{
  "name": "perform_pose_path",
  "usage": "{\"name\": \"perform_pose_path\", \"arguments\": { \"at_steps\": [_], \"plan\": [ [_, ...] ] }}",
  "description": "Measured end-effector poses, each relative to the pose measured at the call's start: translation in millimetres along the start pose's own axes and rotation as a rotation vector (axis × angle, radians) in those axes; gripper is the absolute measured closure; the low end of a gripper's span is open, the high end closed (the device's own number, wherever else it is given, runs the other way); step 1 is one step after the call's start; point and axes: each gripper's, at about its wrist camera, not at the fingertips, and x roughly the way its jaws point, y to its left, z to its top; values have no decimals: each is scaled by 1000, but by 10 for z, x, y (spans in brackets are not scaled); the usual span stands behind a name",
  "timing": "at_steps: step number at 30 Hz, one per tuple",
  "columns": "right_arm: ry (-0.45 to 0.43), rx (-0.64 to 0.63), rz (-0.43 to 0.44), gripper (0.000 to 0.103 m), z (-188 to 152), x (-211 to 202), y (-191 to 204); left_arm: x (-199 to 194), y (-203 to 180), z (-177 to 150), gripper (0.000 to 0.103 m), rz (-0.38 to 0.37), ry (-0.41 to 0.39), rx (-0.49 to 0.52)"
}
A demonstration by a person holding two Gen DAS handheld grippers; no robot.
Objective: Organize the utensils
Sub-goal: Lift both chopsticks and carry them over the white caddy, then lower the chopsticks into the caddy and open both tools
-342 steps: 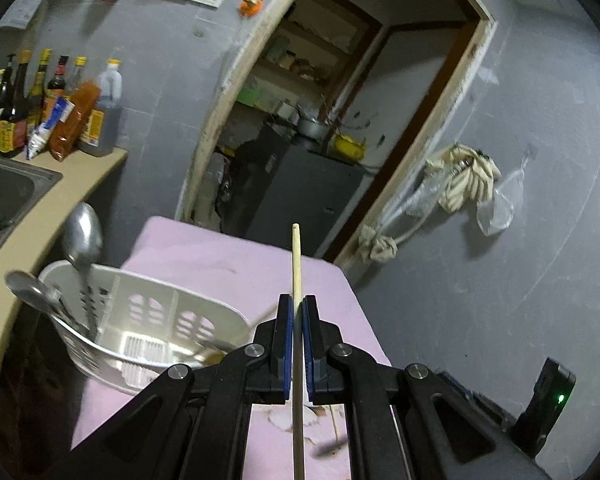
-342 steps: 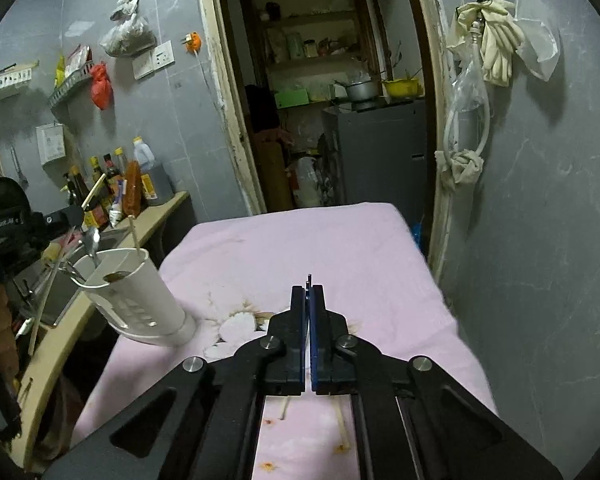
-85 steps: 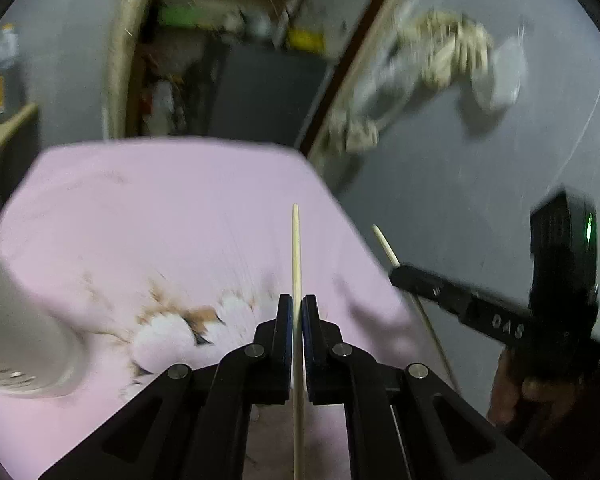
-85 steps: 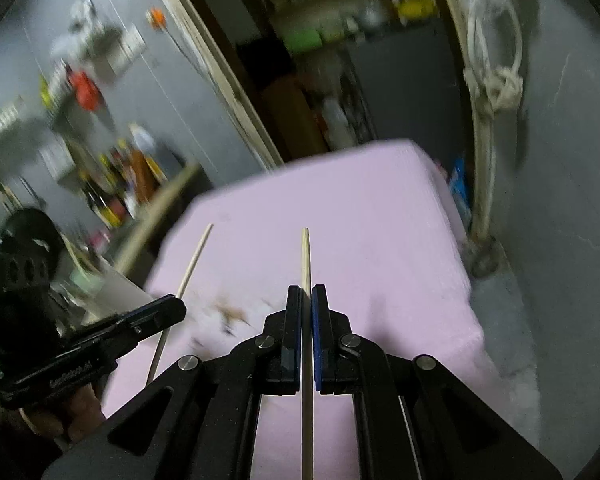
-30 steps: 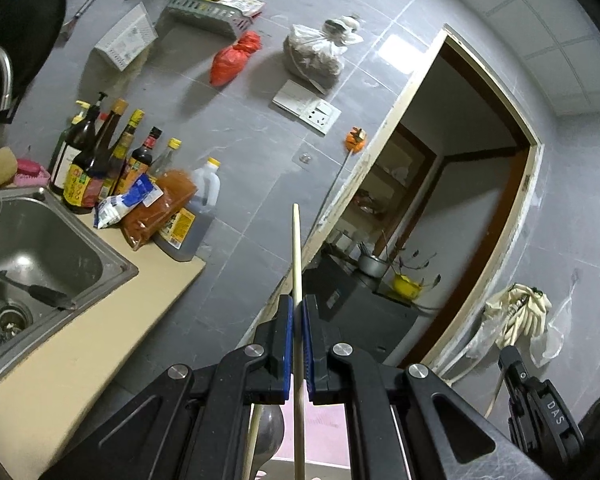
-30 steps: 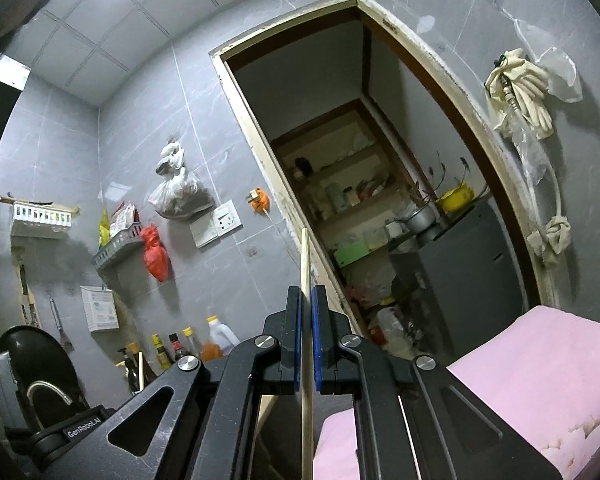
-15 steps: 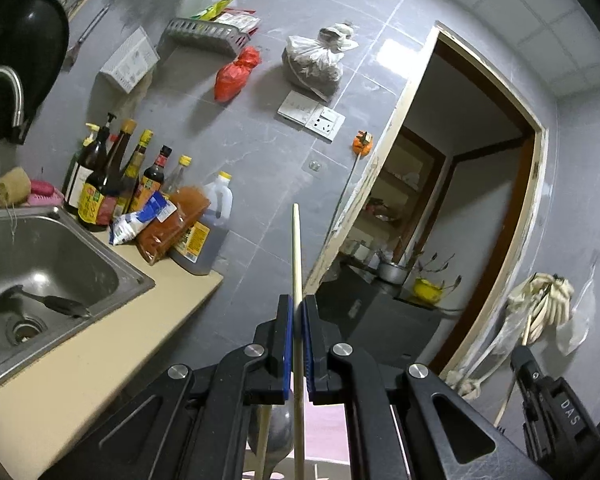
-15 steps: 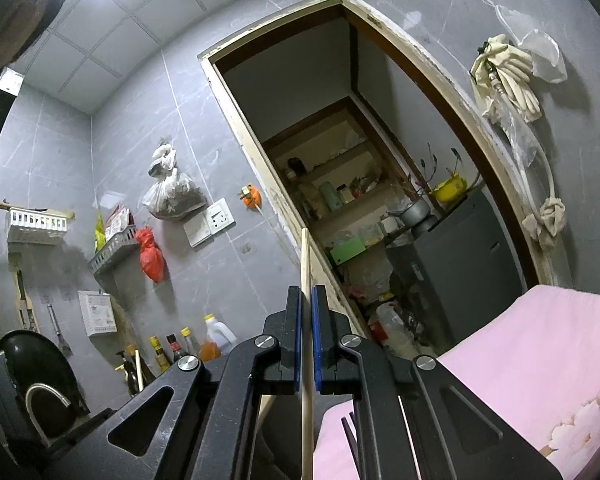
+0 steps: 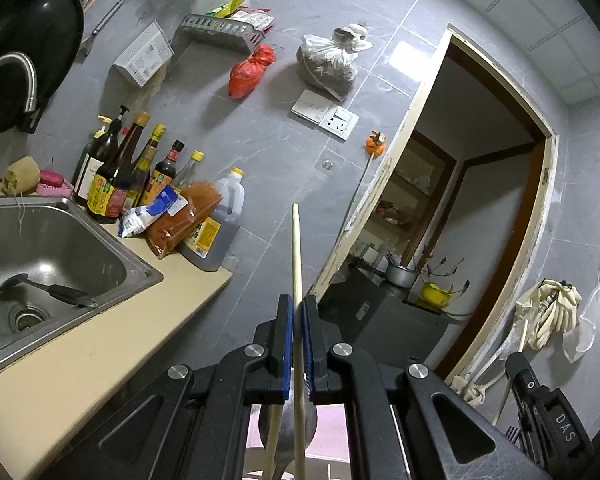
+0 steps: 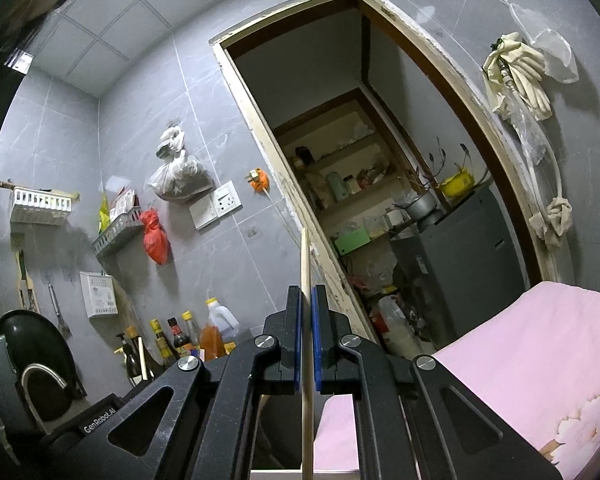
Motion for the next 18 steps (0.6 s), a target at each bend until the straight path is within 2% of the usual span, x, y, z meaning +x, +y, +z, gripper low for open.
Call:
{"name": "perform_pose_path", "arguments": {
  "at_steps": [11, 18],
  "plan": [
    [37, -1, -3, 98, 15, 13, 19, -21, -80, -25, 98, -4, 11, 41],
    [83, -17, 4, 96, 25, 28, 26, -52, -108, 8, 96, -10, 61, 79]
  ]
}}
